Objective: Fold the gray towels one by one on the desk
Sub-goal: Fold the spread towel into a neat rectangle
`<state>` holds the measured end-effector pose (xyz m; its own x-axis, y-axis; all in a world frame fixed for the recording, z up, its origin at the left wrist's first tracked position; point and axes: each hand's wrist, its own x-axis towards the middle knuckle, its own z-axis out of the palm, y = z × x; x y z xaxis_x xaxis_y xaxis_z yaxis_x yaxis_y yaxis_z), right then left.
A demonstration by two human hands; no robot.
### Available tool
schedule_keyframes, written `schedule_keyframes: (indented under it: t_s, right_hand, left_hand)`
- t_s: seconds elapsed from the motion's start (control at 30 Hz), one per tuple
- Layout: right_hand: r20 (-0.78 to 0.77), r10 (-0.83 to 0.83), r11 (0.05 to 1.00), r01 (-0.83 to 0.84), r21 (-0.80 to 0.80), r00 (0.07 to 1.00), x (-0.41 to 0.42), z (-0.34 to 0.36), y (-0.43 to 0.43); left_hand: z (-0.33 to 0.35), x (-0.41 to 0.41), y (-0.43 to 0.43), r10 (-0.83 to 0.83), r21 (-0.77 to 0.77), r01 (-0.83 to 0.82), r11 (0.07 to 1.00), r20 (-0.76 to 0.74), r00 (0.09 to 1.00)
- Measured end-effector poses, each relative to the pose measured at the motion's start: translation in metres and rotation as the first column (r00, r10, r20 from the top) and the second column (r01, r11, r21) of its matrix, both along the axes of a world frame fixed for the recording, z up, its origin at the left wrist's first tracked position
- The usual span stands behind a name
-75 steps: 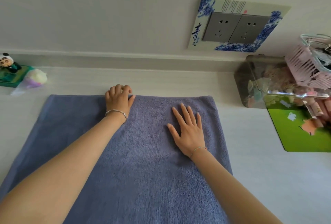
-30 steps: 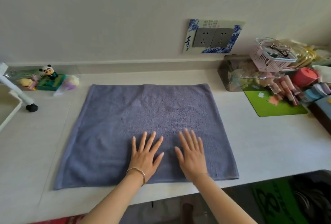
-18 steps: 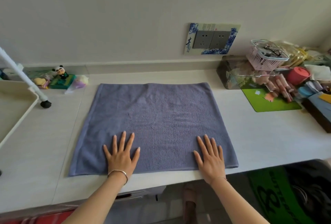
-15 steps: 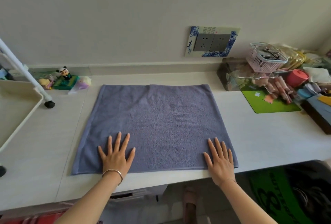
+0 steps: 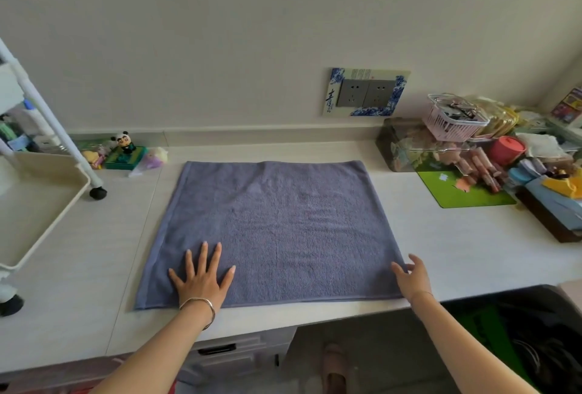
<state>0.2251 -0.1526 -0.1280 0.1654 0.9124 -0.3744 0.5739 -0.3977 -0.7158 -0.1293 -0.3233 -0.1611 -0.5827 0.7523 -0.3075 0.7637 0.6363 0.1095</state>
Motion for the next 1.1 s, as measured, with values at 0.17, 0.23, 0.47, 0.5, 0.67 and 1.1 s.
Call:
schedule_keyframes:
  t_s: [0.17, 0.23, 0.47, 0.5, 0.67, 1.1]
  right_hand:
    - [-0.215, -0.071, 0.995, 0.053, -0.088, 0.974, -0.009, 0.029, 0.018]
    - [-0.351, -0.057, 0.996, 0.027, -0.09, 0.935, -0.026, 0.046, 0.022]
    - [-0.555, 0.238, 0.971, -0.21, 0.115, 0.797, -0.168, 0.107, -0.009]
    - [-0.554, 0.301, 0.953, -0.264, 0.147, 0.776, -0.195, 0.109, -0.02]
    - [-0.425, 0.67, 0.737, -0.61, 0.291, 0.608, -0.31, 0.091, -0.094]
    - [0.269, 0.442, 0.827, -0.505, 0.247, 0.856, -0.263, -0.001, -0.09]
  left_hand:
    - [0.003, -0.004, 0.0, 0.009, 0.043, -0.01, 0.999, 0.033, 0.999]
    - [0.007, -0.009, -0.004, 0.018, 0.088, -0.023, 0.996, 0.052, 0.998]
    - [0.011, -0.045, -0.028, 0.076, 0.409, -0.213, 0.887, 0.326, 0.942]
    - [0.013, -0.05, -0.035, 0.084, 0.478, -0.314, 0.82, 0.442, 0.893]
    - [0.026, -0.07, -0.063, 0.116, 0.404, -0.743, 0.533, 0.835, 0.538]
    - [0.022, -0.105, -0.084, 0.318, 0.349, -0.678, 0.647, 0.685, 0.655]
